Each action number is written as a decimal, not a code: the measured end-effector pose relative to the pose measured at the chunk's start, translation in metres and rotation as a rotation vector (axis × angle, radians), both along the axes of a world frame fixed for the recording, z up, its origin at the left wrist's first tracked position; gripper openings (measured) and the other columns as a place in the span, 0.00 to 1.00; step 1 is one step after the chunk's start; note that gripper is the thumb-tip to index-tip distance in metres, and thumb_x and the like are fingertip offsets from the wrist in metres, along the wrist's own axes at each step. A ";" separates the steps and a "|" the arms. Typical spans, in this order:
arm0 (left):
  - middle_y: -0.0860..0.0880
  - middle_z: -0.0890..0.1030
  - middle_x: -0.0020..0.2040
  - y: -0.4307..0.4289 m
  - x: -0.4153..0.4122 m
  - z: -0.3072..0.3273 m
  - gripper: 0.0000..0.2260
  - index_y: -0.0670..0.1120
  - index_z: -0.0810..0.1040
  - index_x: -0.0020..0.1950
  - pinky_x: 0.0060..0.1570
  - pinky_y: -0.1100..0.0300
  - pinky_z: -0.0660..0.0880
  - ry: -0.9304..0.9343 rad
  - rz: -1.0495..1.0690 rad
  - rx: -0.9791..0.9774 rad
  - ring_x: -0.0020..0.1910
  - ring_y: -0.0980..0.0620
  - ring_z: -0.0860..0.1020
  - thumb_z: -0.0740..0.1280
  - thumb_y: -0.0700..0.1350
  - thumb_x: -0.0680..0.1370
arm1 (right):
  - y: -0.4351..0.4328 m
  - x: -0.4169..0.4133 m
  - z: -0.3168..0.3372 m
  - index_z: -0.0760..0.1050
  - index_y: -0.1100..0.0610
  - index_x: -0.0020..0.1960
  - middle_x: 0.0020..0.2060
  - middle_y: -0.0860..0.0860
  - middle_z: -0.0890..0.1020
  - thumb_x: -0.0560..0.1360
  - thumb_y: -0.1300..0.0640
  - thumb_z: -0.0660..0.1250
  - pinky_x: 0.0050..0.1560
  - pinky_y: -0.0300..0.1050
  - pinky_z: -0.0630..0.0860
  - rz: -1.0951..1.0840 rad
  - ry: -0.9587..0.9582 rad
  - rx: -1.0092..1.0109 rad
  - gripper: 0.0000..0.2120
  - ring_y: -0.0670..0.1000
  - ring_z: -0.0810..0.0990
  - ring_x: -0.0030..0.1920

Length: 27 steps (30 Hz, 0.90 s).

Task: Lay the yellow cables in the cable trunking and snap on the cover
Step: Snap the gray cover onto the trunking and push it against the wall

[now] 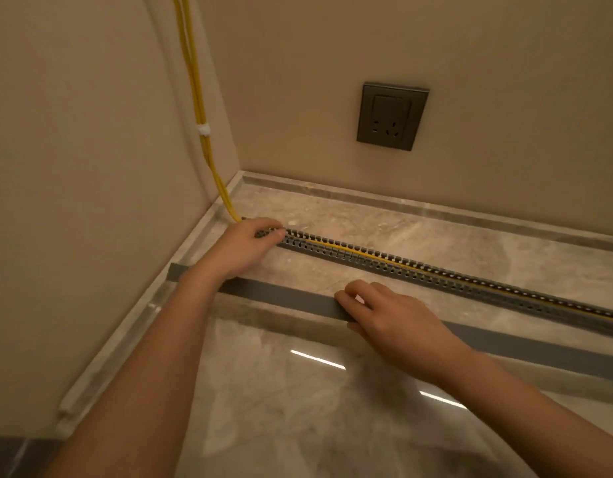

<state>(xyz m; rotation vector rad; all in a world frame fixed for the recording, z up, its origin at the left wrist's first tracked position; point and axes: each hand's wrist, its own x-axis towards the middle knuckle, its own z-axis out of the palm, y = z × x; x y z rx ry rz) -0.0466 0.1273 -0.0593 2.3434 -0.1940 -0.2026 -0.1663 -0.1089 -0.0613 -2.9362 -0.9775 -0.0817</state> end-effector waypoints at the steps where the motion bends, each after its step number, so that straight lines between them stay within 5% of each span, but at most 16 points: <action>1: 0.51 0.77 0.62 -0.003 -0.012 0.001 0.14 0.50 0.78 0.60 0.61 0.59 0.67 -0.021 -0.035 0.015 0.61 0.55 0.72 0.63 0.53 0.77 | 0.002 -0.002 0.006 0.68 0.58 0.65 0.57 0.55 0.73 0.77 0.54 0.61 0.36 0.51 0.76 0.003 0.002 0.004 0.18 0.56 0.76 0.50; 6: 0.50 0.82 0.54 -0.017 -0.053 0.014 0.12 0.48 0.81 0.54 0.58 0.51 0.71 -0.391 -0.083 0.186 0.54 0.52 0.78 0.63 0.52 0.77 | 0.007 -0.011 0.027 0.67 0.58 0.63 0.54 0.54 0.72 0.76 0.52 0.63 0.34 0.51 0.74 0.083 -0.045 -0.026 0.18 0.56 0.75 0.46; 11: 0.49 0.83 0.46 -0.032 -0.064 0.026 0.12 0.48 0.82 0.47 0.62 0.45 0.64 -0.559 0.047 0.295 0.51 0.48 0.77 0.60 0.50 0.79 | -0.004 0.002 0.043 0.67 0.57 0.64 0.56 0.54 0.71 0.77 0.53 0.61 0.36 0.52 0.75 0.107 -0.109 -0.045 0.17 0.57 0.74 0.49; 17: 0.54 0.80 0.54 -0.045 -0.058 0.021 0.11 0.50 0.80 0.53 0.68 0.41 0.53 -0.638 0.182 0.279 0.60 0.51 0.72 0.63 0.53 0.77 | -0.024 0.053 0.044 0.62 0.54 0.68 0.61 0.52 0.68 0.79 0.53 0.59 0.40 0.46 0.73 0.065 -0.111 0.032 0.19 0.54 0.72 0.50; 22: 0.50 0.78 0.57 -0.033 -0.030 0.015 0.23 0.48 0.75 0.63 0.64 0.47 0.62 -0.625 -0.056 0.341 0.58 0.48 0.72 0.67 0.58 0.72 | -0.030 0.077 0.024 0.62 0.54 0.69 0.61 0.53 0.70 0.80 0.51 0.55 0.50 0.52 0.74 0.000 -0.014 0.043 0.19 0.56 0.71 0.54; 27: 0.48 0.77 0.56 -0.026 0.007 0.000 0.19 0.48 0.74 0.64 0.63 0.54 0.60 -0.540 -0.289 0.414 0.58 0.48 0.72 0.66 0.54 0.75 | -0.034 0.094 0.011 0.62 0.56 0.70 0.61 0.55 0.72 0.80 0.52 0.54 0.56 0.48 0.71 -0.094 0.076 0.043 0.20 0.56 0.72 0.56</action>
